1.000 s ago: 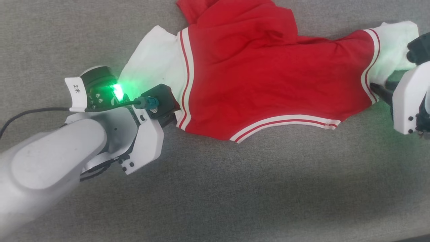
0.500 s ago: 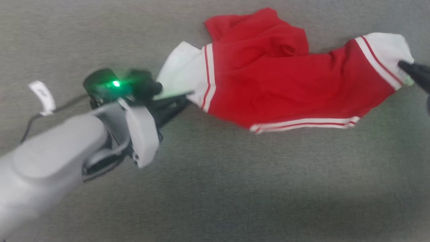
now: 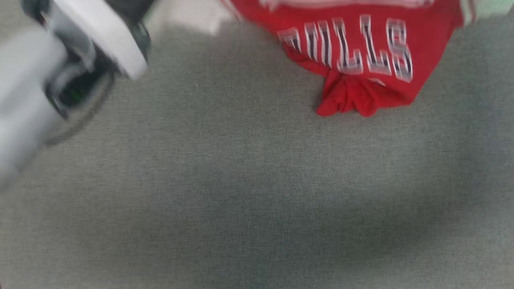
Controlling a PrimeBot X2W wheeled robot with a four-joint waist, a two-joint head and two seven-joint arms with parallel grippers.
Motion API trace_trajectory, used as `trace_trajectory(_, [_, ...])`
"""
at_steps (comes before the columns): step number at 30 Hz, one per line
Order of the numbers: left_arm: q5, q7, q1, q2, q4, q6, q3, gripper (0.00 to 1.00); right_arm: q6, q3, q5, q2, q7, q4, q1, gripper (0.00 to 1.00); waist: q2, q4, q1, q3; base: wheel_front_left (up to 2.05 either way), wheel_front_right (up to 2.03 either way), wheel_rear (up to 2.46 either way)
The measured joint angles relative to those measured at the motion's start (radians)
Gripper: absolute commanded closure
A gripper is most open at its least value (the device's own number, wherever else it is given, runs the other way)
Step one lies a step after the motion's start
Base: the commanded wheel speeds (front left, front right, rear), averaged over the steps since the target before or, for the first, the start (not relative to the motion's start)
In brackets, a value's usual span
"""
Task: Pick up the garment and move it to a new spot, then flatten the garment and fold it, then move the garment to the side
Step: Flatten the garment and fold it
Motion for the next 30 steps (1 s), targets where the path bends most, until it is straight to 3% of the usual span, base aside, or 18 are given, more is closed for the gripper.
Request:
trace_trajectory(4, [-0.043,0.014,-0.146,-0.040,0.146,0.000,0.052,1.00,0.000,-0.064,-0.146,0.104,-0.095,0.153,-0.254,1.00,0.0001,-0.010,0.0000,0.048,0.00,0.00,0.00])
trace_trajectory(9, [-0.077,-0.001,-0.329,-0.091,0.316,0.000,0.129,1.00,0.000,-0.142,-0.285,0.183,-0.234,0.305,-0.500,1.00,0.0000,-0.023,0.0000,0.080,0.00,0.00,0.00])
trace_trajectory(13, [-0.089,-0.039,-0.458,-0.112,0.396,0.000,0.179,1.00,0.001,-0.185,-0.348,0.190,-0.324,0.385,-0.635,1.00,0.0000,-0.023,0.0000,0.063,0.00,0.00,0.00])
trace_trajectory(16, [-0.109,-0.054,-0.478,-0.129,0.367,0.000,0.198,1.00,0.001,-0.203,-0.355,0.175,-0.360,0.448,-0.684,1.00,0.0000,-0.016,0.0000,0.041,0.00,0.00,0.00])
trace_trajectory(22, [-0.169,-0.022,-0.346,-0.075,0.232,0.000,0.160,1.00,0.001,-0.139,-0.333,0.135,-0.346,0.491,-0.611,1.00,0.0001,-0.001,0.0000,0.006,0.00,0.00,0.00])
trace_trajectory(30, [-0.247,-0.040,-0.002,0.014,-0.028,0.000,0.095,1.00,0.001,-0.015,-0.147,0.049,-0.230,0.319,-0.181,1.00,0.0000,0.015,0.0000,-0.016,0.00,0.00,0.00])
